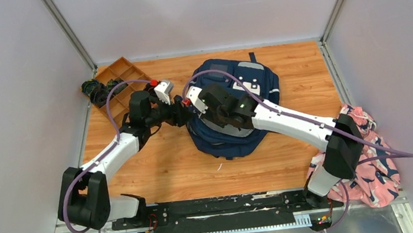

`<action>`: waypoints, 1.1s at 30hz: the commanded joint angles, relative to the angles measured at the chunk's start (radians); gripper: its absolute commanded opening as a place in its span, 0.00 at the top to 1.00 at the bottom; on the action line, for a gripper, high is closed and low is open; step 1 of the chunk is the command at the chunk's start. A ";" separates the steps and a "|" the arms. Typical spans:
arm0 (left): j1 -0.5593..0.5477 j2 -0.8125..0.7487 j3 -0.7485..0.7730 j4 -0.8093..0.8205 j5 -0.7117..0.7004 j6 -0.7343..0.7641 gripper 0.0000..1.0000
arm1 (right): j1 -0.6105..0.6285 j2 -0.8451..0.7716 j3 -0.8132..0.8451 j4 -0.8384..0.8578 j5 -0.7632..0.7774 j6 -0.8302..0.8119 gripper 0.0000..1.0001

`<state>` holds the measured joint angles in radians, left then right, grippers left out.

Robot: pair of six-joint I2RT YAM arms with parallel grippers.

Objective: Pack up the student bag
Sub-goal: Zip the student bag at the center of the board.

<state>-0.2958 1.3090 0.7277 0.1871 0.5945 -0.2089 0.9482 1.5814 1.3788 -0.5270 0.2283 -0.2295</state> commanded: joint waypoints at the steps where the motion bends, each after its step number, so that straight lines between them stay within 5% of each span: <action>1: 0.000 0.018 -0.008 0.043 0.063 0.120 0.41 | -0.021 -0.027 0.044 -0.059 -0.091 0.005 1.00; 16: -0.005 0.193 0.037 0.179 0.331 0.148 0.47 | -0.067 -0.019 0.095 -0.139 -0.189 -0.003 1.00; 27: -0.005 0.206 -0.005 0.181 0.288 0.116 0.83 | -0.094 -0.002 0.100 -0.139 -0.190 0.002 1.00; 33: -0.005 0.159 -0.031 0.181 0.208 0.088 0.77 | -0.097 0.009 0.090 -0.140 -0.187 0.002 1.00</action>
<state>-0.2974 1.5036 0.7238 0.3271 0.8661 -0.1108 0.8642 1.5883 1.4441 -0.6411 0.0452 -0.2329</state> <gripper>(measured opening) 0.213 0.035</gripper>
